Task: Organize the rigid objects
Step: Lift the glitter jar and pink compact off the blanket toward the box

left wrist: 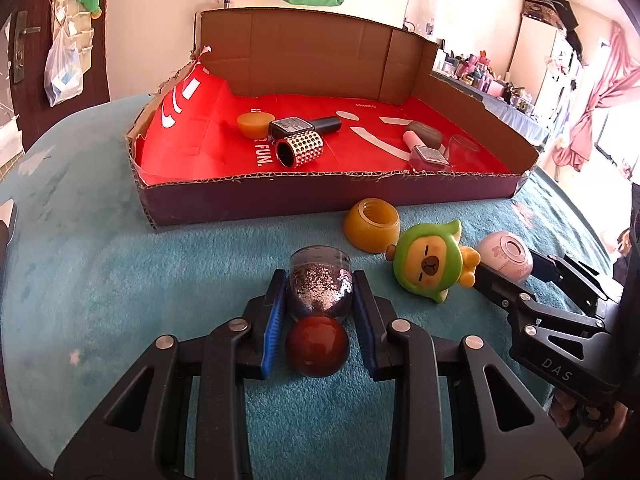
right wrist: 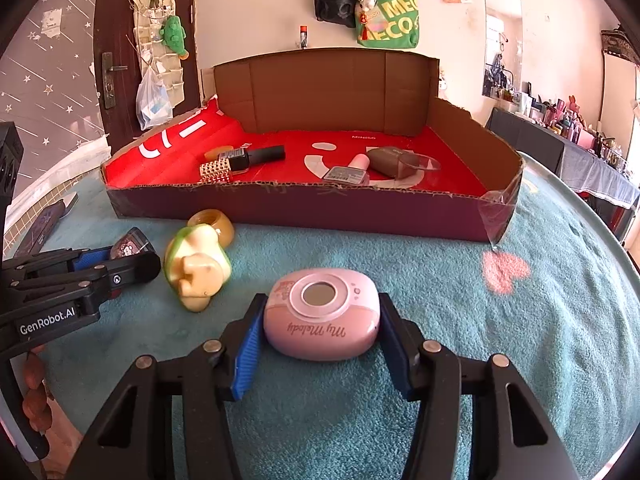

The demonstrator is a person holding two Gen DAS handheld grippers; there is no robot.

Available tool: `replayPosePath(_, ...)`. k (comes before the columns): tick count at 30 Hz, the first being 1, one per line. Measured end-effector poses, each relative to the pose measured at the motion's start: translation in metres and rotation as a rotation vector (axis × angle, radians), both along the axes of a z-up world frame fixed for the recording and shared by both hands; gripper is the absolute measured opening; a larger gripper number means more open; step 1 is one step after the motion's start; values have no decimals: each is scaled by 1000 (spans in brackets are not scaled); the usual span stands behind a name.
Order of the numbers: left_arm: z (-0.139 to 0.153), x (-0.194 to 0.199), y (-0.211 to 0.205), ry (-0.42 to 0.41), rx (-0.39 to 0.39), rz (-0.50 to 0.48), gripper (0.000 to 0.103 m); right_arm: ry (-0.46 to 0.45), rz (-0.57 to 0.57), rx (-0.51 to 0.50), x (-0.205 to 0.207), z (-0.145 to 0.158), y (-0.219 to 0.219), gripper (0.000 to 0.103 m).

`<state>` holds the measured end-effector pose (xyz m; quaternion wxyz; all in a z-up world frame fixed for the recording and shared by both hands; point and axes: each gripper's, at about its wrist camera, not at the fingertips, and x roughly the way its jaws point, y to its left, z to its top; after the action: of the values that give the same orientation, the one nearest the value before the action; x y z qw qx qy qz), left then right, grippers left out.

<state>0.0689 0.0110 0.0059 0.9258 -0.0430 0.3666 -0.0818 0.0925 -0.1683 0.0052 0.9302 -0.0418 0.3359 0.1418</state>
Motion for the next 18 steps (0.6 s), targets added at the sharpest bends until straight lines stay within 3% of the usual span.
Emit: replayPosePath(18, 10, -13, 1, -12, -36, -33, 29, 33, 0, 58, -9, 17, -9, 55)
